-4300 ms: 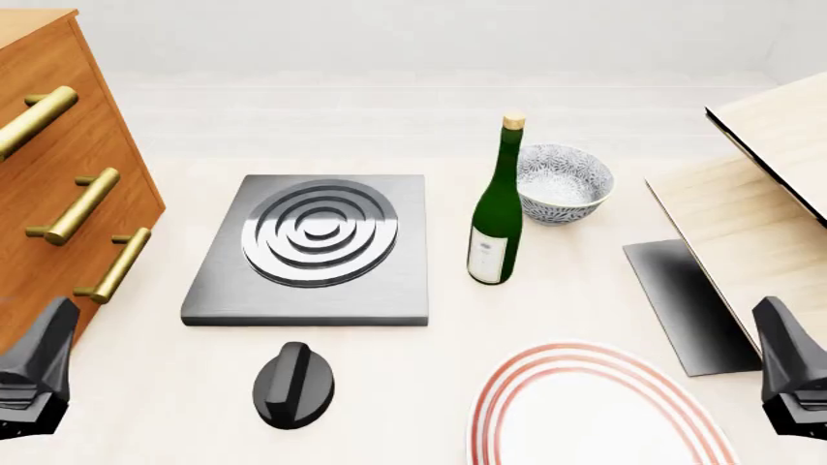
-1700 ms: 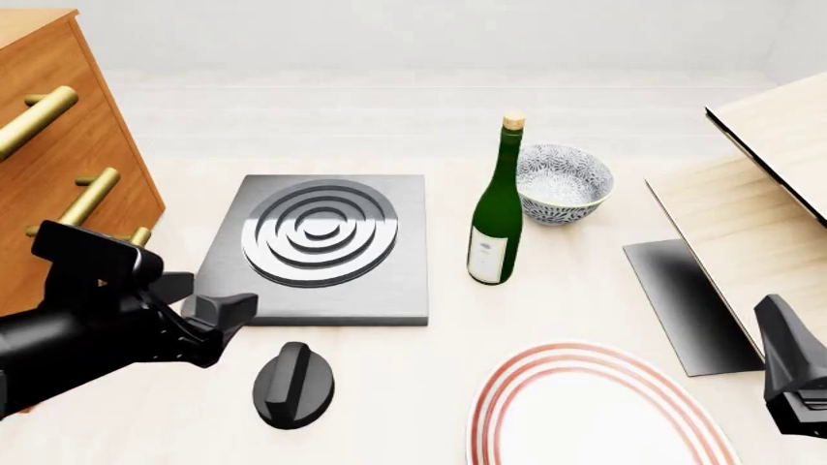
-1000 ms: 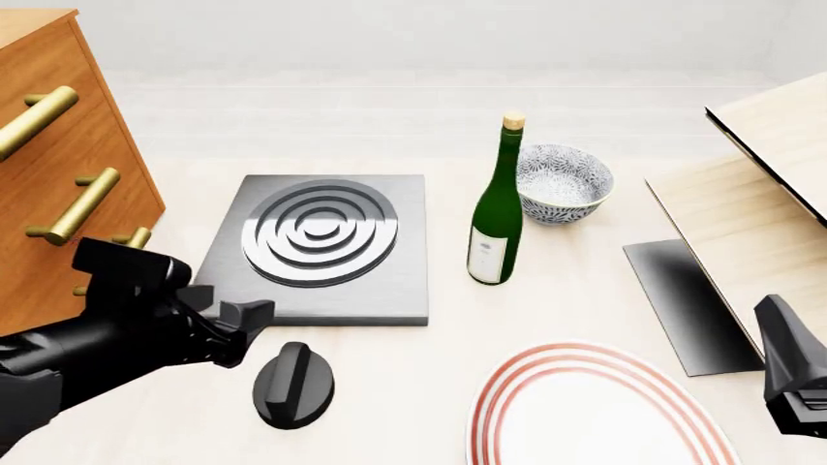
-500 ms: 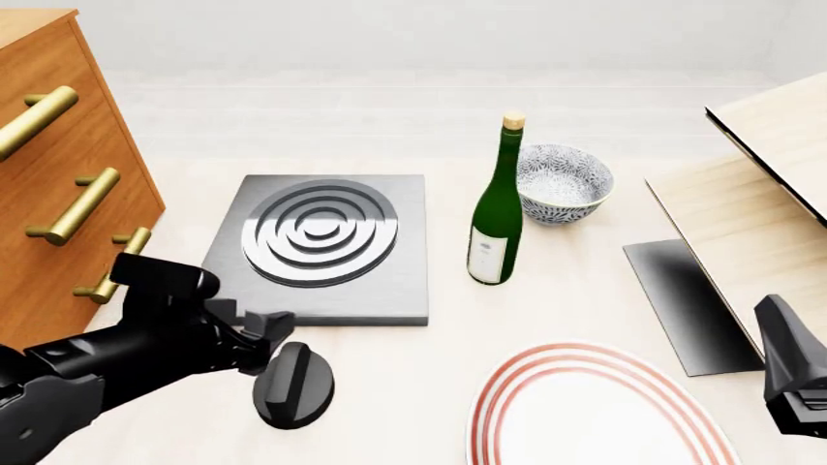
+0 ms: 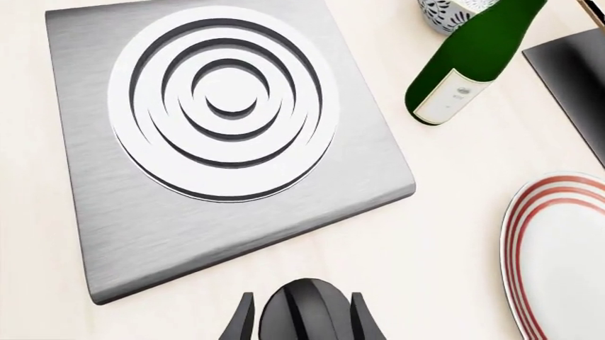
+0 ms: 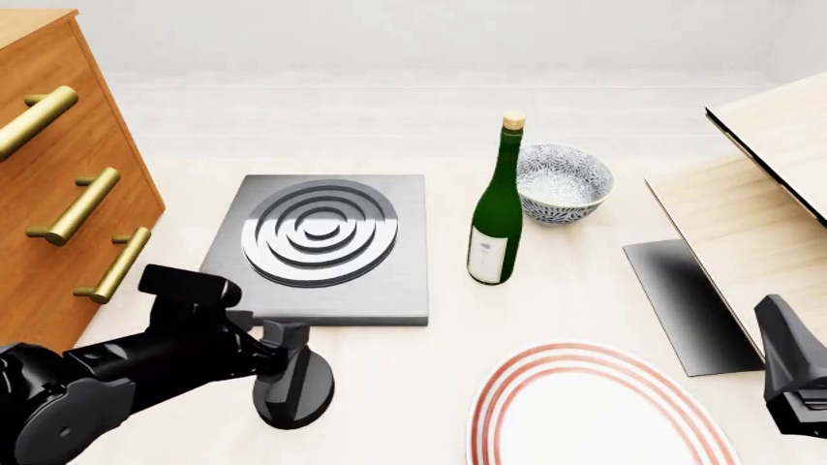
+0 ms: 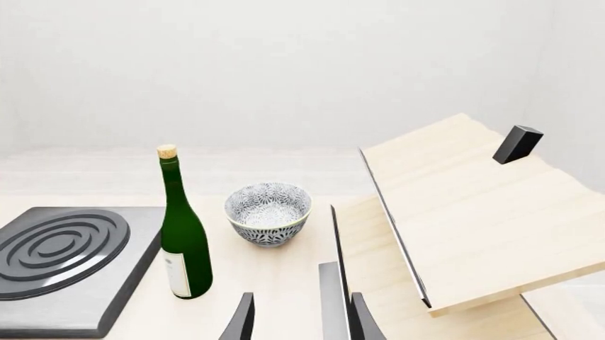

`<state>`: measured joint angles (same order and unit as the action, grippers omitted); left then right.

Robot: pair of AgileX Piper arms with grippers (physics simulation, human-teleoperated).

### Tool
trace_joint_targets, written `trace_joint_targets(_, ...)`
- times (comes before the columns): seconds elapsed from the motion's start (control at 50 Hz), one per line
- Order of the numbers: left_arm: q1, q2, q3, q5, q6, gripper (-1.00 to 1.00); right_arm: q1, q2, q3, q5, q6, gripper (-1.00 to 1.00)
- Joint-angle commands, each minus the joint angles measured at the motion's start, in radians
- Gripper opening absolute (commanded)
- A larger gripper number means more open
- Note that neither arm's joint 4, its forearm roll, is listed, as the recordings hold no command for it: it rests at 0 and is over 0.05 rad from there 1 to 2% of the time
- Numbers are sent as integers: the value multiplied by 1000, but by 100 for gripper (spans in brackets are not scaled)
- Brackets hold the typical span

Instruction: Turn on the stove.

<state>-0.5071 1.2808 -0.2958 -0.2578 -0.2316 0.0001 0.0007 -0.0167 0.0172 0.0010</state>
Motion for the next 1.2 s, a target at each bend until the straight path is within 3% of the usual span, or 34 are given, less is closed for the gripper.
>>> trace_joint_targets(0.02, 5, 49, 10, -43, -10, 100, 0, 0, 0, 0, 0, 100)
trace_joint_targets(1.2, 5, 259, 49, -207, -76, 100, 0, 0, 0, 0, 0, 100)
